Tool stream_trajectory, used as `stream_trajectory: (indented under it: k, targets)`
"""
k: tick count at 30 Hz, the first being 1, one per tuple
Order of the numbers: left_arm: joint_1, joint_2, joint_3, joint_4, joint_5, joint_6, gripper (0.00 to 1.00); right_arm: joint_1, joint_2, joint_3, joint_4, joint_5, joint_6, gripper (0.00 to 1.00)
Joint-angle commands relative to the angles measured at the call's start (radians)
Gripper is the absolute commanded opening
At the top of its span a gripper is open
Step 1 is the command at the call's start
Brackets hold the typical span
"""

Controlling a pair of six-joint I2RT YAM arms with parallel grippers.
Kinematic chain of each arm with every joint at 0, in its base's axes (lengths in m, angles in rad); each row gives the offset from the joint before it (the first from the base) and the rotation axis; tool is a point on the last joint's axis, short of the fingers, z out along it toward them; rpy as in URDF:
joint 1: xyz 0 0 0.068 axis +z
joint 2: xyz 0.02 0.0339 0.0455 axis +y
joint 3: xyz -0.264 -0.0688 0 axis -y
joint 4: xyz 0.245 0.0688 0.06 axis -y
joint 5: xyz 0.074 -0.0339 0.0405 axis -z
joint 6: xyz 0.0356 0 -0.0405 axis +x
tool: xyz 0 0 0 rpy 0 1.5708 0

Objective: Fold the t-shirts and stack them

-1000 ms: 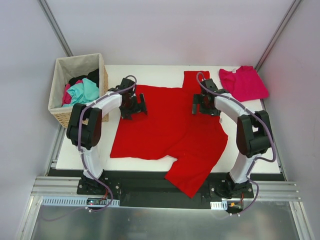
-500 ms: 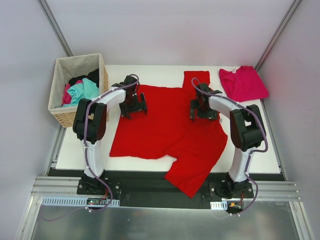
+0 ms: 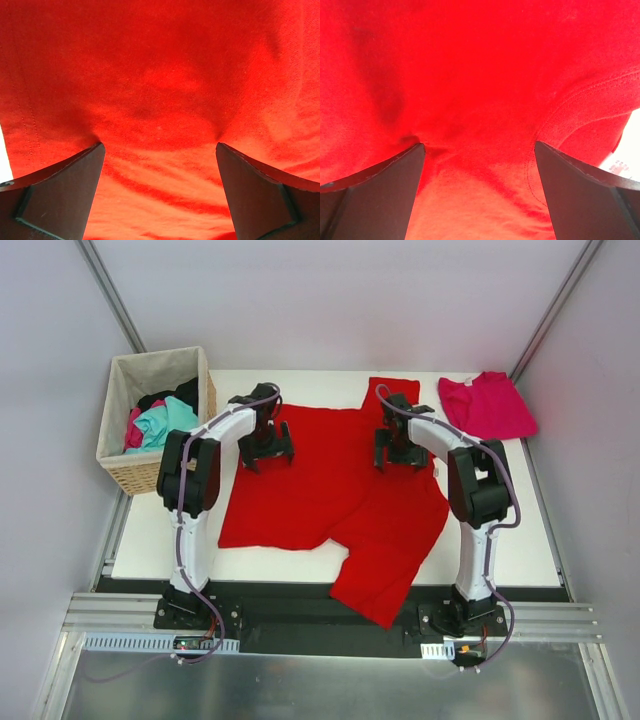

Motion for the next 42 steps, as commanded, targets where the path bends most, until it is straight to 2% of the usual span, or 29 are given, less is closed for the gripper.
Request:
stream_trajectory:
  k: [1, 7, 19, 23, 29, 32, 37, 39, 42]
  targets:
    - [0.029, 0.050, 0.042, -0.028, -0.026, 0.018, 0.95, -0.007, 0.065, 0.087, -0.060, 0.035, -0.016, 0.96]
    - [0.061, 0.110, 0.156, -0.059, -0.010, 0.024, 0.95, -0.033, 0.137, 0.215, -0.105, 0.017, -0.031, 0.96]
    - [0.103, 0.305, 0.510, -0.159, 0.036, 0.050, 0.95, -0.090, 0.321, 0.532, -0.215, -0.017, -0.062, 0.96]
    - [0.112, 0.346, 0.572, -0.173, 0.058, 0.058, 0.95, -0.109, 0.384, 0.658, -0.250, -0.038, -0.062, 0.96]
    - [0.116, 0.369, 0.607, -0.173, 0.079, 0.061, 0.95, -0.122, 0.436, 0.739, -0.261, -0.083, -0.092, 0.96]
    - [0.115, 0.366, 0.619, -0.171, 0.101, 0.060, 0.95, -0.117, 0.418, 0.726, -0.234, -0.117, -0.101, 0.96]
    - [0.080, 0.267, 0.583, -0.171, 0.112, 0.075, 0.97, -0.088, 0.208, 0.540, -0.118, -0.131, -0.131, 0.96]
    - [0.063, 0.166, 0.557, -0.166, 0.096, 0.086, 0.99, -0.051, 0.138, 0.496, -0.114, -0.109, -0.141, 0.96]
    - [0.026, -0.003, 0.471, -0.163, 0.067, 0.109, 0.99, 0.018, -0.061, 0.321, -0.070, -0.062, -0.137, 0.96]
